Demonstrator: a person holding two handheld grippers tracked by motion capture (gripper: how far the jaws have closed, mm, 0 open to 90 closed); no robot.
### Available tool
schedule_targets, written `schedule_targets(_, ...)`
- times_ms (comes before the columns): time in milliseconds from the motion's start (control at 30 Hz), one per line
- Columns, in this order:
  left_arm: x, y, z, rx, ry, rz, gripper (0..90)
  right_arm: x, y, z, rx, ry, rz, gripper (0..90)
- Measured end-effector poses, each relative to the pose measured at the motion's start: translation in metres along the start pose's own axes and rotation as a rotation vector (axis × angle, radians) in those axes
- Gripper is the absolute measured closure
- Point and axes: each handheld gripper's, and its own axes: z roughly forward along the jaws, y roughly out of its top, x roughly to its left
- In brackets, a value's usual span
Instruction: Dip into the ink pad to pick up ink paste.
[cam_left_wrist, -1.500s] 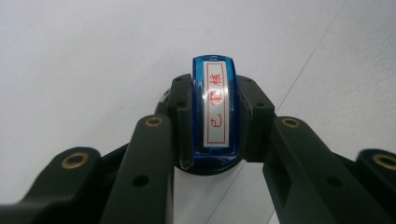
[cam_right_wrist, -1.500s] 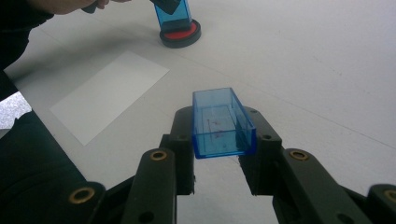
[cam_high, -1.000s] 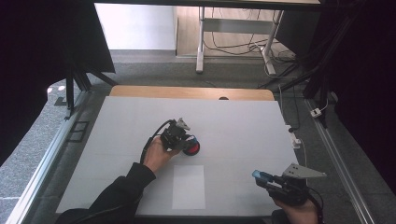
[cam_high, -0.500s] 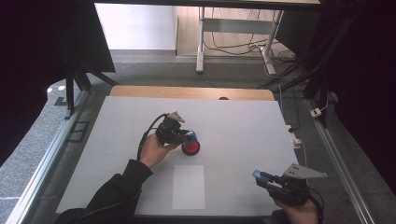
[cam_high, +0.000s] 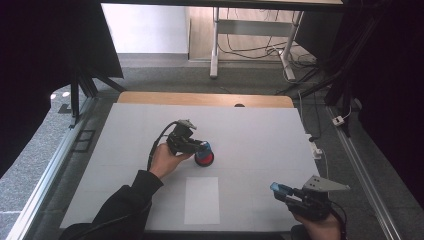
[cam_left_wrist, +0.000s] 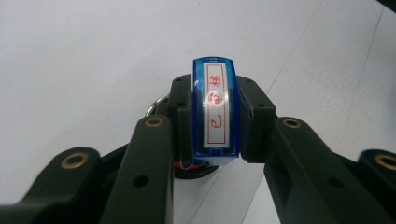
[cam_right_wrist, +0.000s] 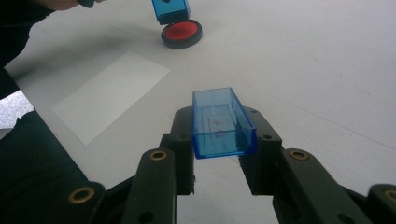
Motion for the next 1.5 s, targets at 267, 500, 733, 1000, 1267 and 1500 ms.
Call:
schedule_targets(267, 0.004, -0.001, 0.007, 0.024, 0.008, -0.027, 70.1, 0.000, 0.000, 0.000, 0.000, -0.001, 0.000, 68.2)
schedule_targets(500, 0.004, -0.002, 0.011, 0.036, 0.024, -0.018, 70.2, 0.000, 0.000, 0.000, 0.003, -0.002, -0.001, 68.2)
schedule_targets(733, -0.009, 0.000, 0.013, 0.067, 0.094, 0.066, 70.4, 0.000, 0.000, 0.000, 0.005, -0.003, -0.001, 68.3)
schedule_targets(1000, -0.027, 0.001, 0.016, 0.088, 0.187, 0.157, 70.5, 0.000, 0.000, 0.000, 0.004, -0.002, -0.002, 68.2)
schedule_targets(1267, -0.032, 0.002, 0.018, 0.102, 0.216, 0.178, 70.5, 0.000, 0.000, 0.001, 0.005, 0.001, 0.000, 68.3)
schedule_targets(1500, -0.019, 0.001, 0.015, 0.084, 0.145, 0.110, 70.5, 0.000, 0.000, 0.001, 0.006, 0.002, 0.000, 68.3)
